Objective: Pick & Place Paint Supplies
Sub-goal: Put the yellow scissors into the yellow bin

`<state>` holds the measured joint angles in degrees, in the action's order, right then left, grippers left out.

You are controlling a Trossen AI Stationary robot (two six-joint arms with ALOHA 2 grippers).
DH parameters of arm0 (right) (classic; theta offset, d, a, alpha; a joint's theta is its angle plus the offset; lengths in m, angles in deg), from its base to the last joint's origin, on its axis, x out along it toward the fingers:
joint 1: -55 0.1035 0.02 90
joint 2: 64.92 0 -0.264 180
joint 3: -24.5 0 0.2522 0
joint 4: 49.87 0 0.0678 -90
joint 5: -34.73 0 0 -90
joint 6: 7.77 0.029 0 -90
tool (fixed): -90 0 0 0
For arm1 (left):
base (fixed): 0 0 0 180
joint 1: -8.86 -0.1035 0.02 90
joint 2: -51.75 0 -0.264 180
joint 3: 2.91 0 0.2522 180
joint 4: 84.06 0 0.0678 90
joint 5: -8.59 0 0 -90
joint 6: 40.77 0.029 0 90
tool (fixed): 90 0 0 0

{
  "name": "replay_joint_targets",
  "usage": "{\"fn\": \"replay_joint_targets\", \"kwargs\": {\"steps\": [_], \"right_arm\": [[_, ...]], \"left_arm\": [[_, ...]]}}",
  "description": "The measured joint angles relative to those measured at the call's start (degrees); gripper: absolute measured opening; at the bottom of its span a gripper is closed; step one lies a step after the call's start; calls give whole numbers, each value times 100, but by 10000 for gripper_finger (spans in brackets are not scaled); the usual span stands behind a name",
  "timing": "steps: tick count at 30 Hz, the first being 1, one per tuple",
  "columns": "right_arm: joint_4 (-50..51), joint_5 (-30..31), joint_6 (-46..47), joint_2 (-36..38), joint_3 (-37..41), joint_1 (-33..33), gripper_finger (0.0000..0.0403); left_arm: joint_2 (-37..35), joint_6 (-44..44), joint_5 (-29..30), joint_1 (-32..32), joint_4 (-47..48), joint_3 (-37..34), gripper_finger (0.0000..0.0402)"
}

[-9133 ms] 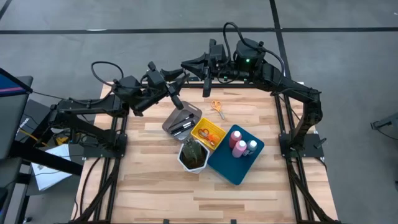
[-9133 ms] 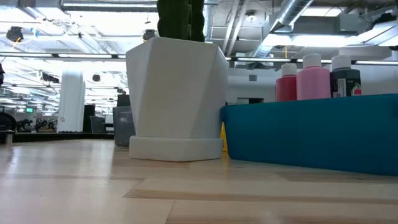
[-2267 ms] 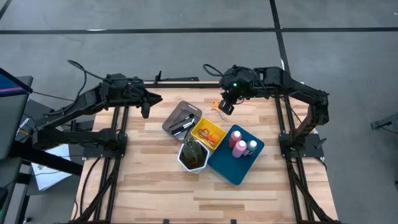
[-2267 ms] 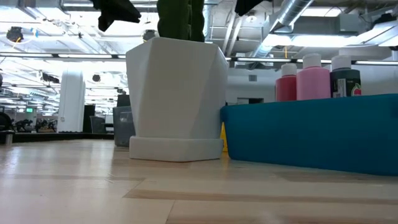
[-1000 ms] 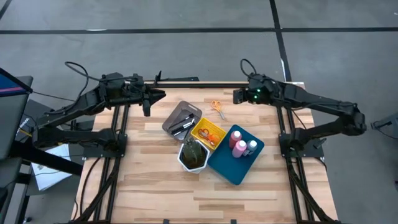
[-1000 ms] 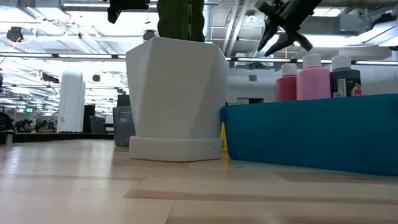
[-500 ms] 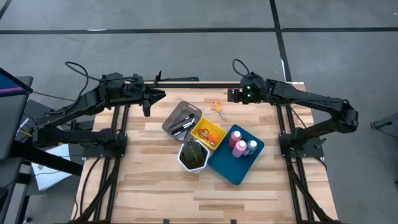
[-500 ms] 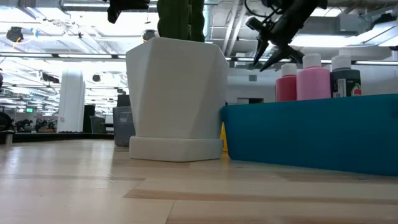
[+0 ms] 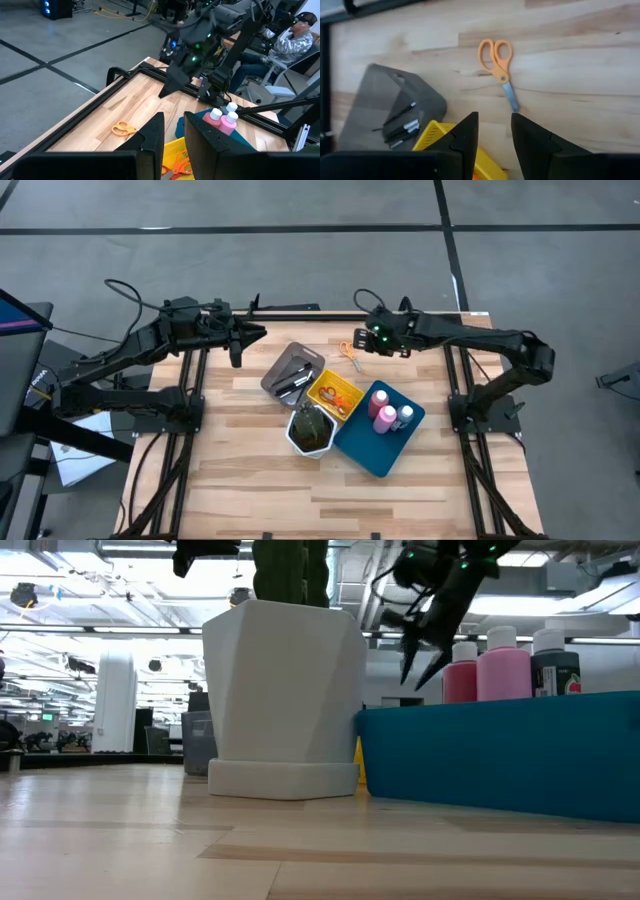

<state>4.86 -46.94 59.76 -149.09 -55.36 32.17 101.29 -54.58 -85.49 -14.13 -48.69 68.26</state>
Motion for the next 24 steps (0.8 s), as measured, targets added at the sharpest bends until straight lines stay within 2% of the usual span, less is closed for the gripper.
{"fn": "replay_joint_targets", "kwargs": {"steps": [5,9,14,24], "right_arm": [[23,-204,-621,-587,-327,-256,113],[111,-775,-1380,-1096,-591,-607,113],[218,-1194,-2018,-1565,-861,-786,113],[523,-1299,-2835,-2219,-1181,-678,113]], "left_arm": [[1,32,-2,0,-8,0,67],[40,133,-2,1,-207,0,67],[118,267,-2,-1,-423,7,67],[375,-150,-32,0,-538,2,67]]}}
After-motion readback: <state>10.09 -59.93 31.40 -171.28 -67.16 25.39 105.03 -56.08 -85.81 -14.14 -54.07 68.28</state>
